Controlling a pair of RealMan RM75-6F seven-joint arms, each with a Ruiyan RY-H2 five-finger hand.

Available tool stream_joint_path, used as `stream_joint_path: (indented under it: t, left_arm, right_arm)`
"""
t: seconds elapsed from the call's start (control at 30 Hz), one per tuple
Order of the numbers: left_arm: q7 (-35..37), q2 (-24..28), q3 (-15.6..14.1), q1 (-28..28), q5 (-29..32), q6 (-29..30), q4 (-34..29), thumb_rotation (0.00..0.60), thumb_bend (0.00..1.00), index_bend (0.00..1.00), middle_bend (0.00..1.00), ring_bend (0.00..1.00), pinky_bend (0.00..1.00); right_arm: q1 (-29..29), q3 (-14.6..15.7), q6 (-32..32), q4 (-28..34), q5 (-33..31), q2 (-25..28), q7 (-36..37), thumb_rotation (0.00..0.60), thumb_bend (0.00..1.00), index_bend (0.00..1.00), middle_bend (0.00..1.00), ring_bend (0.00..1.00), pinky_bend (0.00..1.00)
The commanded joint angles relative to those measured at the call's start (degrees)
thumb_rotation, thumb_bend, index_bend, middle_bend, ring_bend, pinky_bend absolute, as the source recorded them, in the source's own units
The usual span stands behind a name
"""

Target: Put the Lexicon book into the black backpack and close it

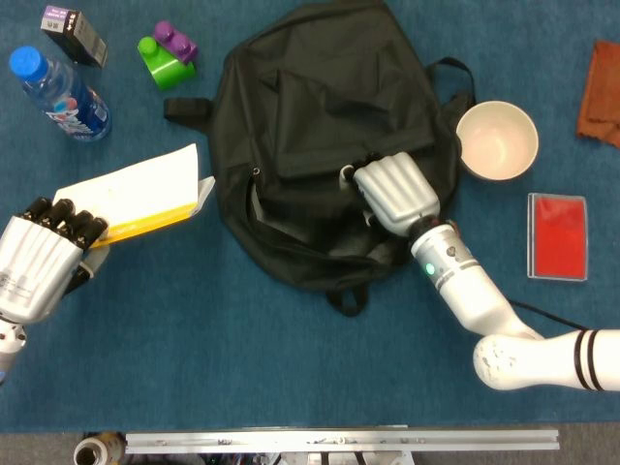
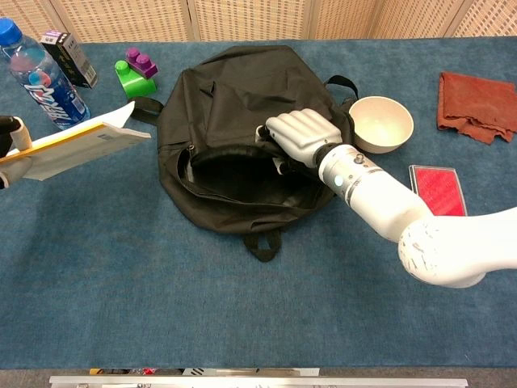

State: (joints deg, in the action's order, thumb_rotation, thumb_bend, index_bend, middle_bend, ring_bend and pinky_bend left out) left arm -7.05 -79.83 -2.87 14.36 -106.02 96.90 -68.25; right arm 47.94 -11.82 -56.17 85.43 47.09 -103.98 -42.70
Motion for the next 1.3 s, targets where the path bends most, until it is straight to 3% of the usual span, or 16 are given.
stream_joint_path:
  t: [0.03, 0.27, 0.83, 1.3]
  left_arm:
    - [0.74, -0.14, -0.14, 0.36, -0.57, -0.05, 0.77, 0.6, 0.34, 0.76, 0.69, 0.53, 0.6]
    - [1.93, 0.19, -0.84, 2.07, -3.5, -0.03, 2.23, 0.6, 0.34, 0.76, 0.69, 0.53, 0.6]
    - [1.85, -1.34, -0.5, 9.59, -10.78, -1.84, 0.83, 0.6, 0.34, 0.76, 0.69, 0.53, 0.6]
    - [1.02, -4.89, 1.17, 14.42, -10.09, -6.19, 1.26, 0.6, 0.34, 0.76, 0.69, 0.53, 0.6]
  right_arm:
    - [0.67, -1.83, -0.64, -0.79, -1.89, -0.73, 0.96, 0.6, 0.97, 0.62, 0.57, 0.51, 0.77]
    - [1.83, -5.41, -4.42, -0.71, -1.7, -1.45, 2.33, 0.6, 1.0, 0.69, 0.63, 0.61, 0.86]
    - [6.86, -14.22, -8.1, -6.36, 0.38, -8.09, 10.43, 0.6, 1.0, 0.69, 0.63, 0.62, 0.86]
    - [10.49, -17.7, -6.95, -11.93, 0.88, -12.01, 16.1, 0.6, 1.0, 0.69, 0.63, 0.62, 0.87]
